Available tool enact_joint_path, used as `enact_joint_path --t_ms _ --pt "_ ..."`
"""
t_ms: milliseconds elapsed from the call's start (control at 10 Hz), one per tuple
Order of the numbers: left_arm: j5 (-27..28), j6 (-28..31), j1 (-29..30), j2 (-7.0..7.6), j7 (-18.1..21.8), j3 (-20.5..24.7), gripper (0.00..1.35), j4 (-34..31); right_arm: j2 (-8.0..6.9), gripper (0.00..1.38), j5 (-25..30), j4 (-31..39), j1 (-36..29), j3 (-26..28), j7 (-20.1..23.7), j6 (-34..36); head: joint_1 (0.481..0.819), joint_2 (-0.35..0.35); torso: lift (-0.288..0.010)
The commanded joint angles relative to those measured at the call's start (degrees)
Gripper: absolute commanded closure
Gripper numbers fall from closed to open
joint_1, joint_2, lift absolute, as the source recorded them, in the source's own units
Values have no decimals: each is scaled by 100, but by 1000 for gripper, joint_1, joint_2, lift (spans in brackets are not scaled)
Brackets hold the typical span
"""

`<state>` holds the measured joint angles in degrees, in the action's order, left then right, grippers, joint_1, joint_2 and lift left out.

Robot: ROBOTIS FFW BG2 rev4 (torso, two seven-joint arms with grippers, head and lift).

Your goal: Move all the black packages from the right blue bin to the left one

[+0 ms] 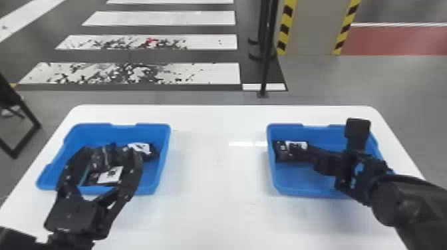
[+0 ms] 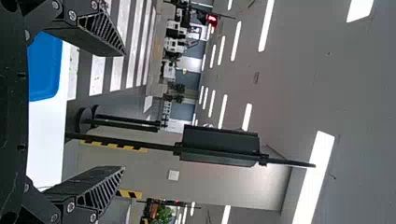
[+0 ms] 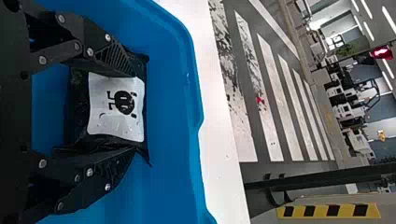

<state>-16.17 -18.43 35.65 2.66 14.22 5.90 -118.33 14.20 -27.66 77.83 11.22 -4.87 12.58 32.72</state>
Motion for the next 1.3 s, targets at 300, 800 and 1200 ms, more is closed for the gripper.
enact_joint_path --t_ms 300,800,1200 --pt "-40 -14 7 -11 28 38 183 28 30 1210 -205 141 -109 -84 25 47 695 62 -140" --pt "-429 -520 -21 15 28 -122 183 28 -23 1210 -593 2054 -1459 944 201 -108 695 33 -140" --pt "-1274 -197 -288 209 239 -727 183 28 48 1210 -2158 3038 -1445 327 711 -333 695 79 -140"
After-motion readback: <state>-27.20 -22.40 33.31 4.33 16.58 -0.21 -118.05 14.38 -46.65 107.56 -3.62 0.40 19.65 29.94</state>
